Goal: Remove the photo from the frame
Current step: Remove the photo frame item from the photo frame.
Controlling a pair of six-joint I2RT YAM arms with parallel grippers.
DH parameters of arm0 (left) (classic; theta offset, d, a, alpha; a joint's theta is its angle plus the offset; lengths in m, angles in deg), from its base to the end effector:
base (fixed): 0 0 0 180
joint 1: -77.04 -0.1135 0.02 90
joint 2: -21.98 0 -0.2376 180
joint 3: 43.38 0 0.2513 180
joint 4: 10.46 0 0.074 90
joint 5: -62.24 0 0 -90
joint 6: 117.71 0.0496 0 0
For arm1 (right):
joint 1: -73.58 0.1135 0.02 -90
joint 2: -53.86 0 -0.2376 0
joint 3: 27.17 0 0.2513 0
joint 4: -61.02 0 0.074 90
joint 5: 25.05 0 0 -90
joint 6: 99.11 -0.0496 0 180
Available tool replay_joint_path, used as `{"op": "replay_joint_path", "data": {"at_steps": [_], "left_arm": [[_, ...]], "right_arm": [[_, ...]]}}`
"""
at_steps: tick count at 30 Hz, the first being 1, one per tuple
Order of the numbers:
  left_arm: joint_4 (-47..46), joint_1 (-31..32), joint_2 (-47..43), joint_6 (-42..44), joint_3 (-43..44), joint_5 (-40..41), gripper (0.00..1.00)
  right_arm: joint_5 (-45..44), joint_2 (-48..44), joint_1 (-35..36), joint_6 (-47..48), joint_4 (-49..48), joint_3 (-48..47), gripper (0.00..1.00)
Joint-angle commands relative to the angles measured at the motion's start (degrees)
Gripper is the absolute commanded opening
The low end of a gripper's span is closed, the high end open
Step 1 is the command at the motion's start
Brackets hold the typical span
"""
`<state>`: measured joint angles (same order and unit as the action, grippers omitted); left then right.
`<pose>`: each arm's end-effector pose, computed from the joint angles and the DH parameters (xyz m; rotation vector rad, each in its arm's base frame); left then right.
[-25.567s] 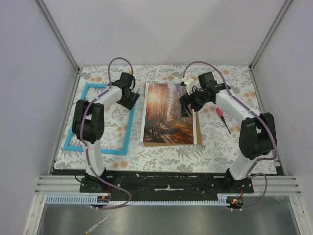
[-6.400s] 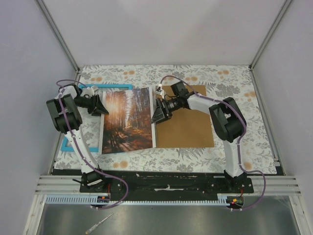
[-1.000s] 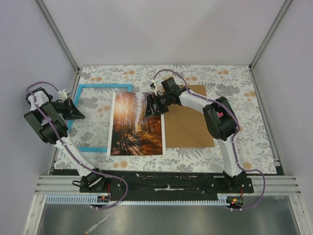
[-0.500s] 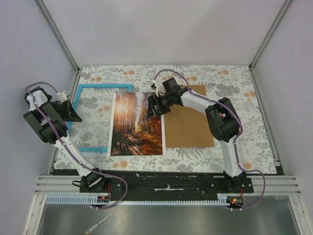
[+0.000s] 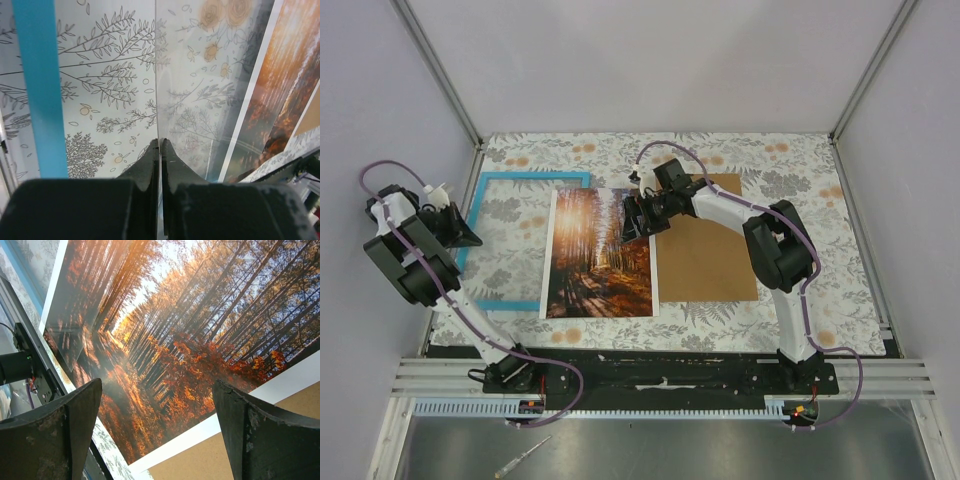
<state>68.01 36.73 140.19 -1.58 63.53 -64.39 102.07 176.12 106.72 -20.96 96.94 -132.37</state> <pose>0.3083 0.2227 0.1598 -0.3305 2.6714 -0.7424 0.3650 0.2740 0.1500 -0.7571 2.4673 1.1241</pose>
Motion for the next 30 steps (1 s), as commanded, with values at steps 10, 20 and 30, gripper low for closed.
{"op": "replay_joint_path", "data": {"at_steps": [10,20,30], "left_arm": [[-12.2,-4.5,-6.8,-4.6,0.9,3.9,0.32],[-17.6,-4.7,-10.8,-7.9,-2.2,10.2,0.61],[-17.1,-2.2,-17.9,-6.4,-7.7,3.0,0.68]], "right_arm": [[-0.6,-4.0,-0.1,2.8,0.0,1.7,0.98],[-2.6,-5.9,-2.4,2.4,0.0,4.4,0.98],[-1.9,-4.7,-8.9,-2.2,-4.0,6.5,0.98]]}}
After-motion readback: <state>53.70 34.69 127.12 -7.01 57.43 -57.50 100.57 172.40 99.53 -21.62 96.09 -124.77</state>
